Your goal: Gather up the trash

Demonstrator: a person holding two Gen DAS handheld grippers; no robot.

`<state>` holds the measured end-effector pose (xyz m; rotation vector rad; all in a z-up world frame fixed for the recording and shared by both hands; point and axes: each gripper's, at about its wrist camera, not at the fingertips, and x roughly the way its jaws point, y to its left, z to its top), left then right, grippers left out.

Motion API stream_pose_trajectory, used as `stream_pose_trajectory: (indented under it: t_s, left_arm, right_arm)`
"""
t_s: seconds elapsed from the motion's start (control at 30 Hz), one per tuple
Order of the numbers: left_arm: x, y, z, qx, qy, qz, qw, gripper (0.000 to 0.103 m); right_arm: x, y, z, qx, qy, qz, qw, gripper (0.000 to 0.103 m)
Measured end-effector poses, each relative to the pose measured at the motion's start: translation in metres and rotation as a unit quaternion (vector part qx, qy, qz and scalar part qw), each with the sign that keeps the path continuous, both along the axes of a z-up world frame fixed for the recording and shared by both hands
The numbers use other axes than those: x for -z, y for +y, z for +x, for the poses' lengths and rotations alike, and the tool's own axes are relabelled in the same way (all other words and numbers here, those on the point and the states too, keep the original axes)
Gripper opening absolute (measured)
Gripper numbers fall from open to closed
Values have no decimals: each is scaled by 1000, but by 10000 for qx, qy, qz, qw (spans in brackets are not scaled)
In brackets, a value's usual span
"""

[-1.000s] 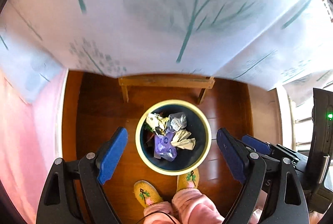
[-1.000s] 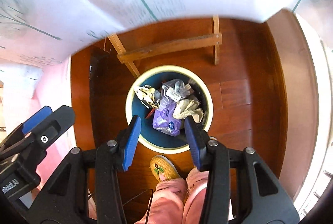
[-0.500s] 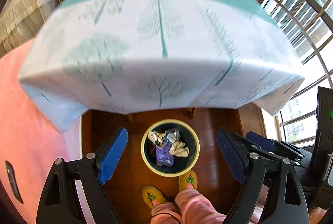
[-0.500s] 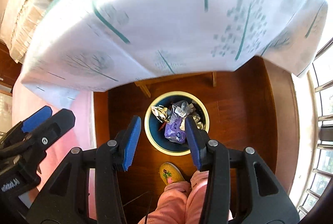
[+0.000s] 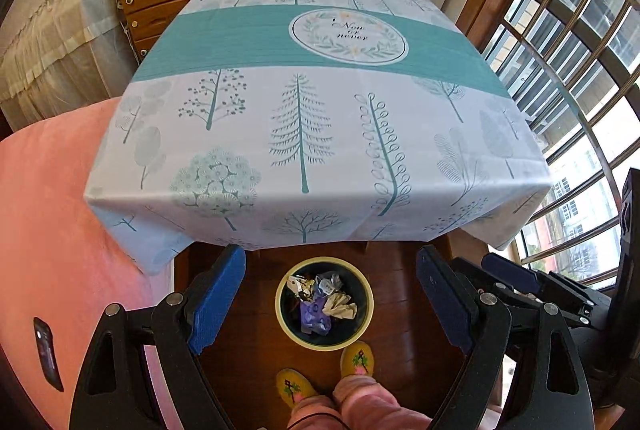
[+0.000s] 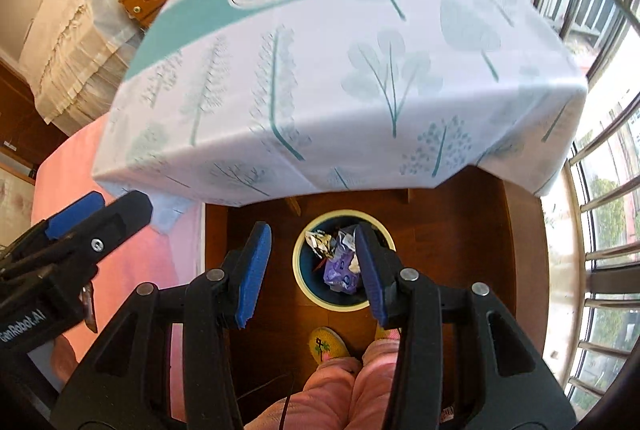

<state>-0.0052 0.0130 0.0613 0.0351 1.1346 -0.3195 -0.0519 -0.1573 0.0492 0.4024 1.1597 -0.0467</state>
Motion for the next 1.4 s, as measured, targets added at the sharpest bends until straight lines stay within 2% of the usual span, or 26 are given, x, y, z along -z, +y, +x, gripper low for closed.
stream_pose_trajectory:
  t_s: [0.17,0.73,1.0,1.4]
  left_arm:
    - [-21,-3,-4,31,-91,4,10000,89]
    - [-69,-27,15,-41,-392,97,9992,89]
    - [-80,-38,24,-23,-493,197,9986,89]
    - [-79,-32,30,-198,-458,245,9985,89]
  right_arm:
    - [-33,-3,3,-40,-186,-39,9998,40]
    - [-94,-25,24,138,-726,-192,9971,40]
    - [-107,-35,29,229,-870,-168,9958,40]
    - [-114,-28,28,177,-929,-170,9954,41]
